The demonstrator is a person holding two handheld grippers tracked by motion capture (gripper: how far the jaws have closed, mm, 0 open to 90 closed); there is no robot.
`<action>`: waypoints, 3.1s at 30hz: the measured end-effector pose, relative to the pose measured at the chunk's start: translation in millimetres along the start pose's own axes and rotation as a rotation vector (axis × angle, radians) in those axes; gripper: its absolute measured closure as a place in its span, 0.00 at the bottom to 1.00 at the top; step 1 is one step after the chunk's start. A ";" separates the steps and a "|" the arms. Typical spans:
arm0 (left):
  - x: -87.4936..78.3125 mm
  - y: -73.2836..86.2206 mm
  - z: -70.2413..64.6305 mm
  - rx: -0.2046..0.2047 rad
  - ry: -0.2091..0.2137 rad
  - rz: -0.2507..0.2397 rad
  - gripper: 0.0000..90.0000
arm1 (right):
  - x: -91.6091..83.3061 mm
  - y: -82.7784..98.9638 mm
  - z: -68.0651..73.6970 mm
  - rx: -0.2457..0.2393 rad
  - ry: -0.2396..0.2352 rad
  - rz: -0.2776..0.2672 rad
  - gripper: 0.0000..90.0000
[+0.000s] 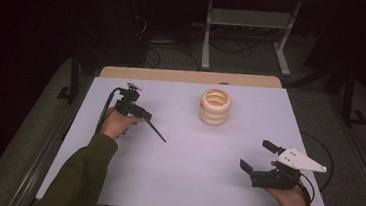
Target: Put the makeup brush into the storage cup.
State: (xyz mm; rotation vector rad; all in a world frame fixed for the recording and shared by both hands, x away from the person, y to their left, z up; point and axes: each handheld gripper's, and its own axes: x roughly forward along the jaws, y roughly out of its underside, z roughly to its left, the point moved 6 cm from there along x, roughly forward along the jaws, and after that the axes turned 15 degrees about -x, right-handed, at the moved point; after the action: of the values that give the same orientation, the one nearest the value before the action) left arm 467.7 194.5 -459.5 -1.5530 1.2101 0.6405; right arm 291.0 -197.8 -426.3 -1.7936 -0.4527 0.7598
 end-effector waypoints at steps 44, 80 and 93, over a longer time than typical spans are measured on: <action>19.2 4.1 -9.3 0.028 -0.068 0.100 0.61 | -1.7 -0.2 -0.8 0.004 0.002 -0.003 0.00; 14.9 8.8 -7.9 0.091 -0.098 0.160 0.80 | -2.6 -0.7 -0.7 0.010 0.003 0.000 0.00; 15.9 10.1 -9.1 0.118 -0.118 0.198 0.85 | -2.8 -1.4 -1.8 0.002 0.009 -0.008 0.00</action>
State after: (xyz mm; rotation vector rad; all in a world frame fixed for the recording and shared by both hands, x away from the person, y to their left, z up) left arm 462.5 180.4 -474.0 -1.2905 1.2980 0.7642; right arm 290.3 -200.4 -423.9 -1.7920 -0.4525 0.7460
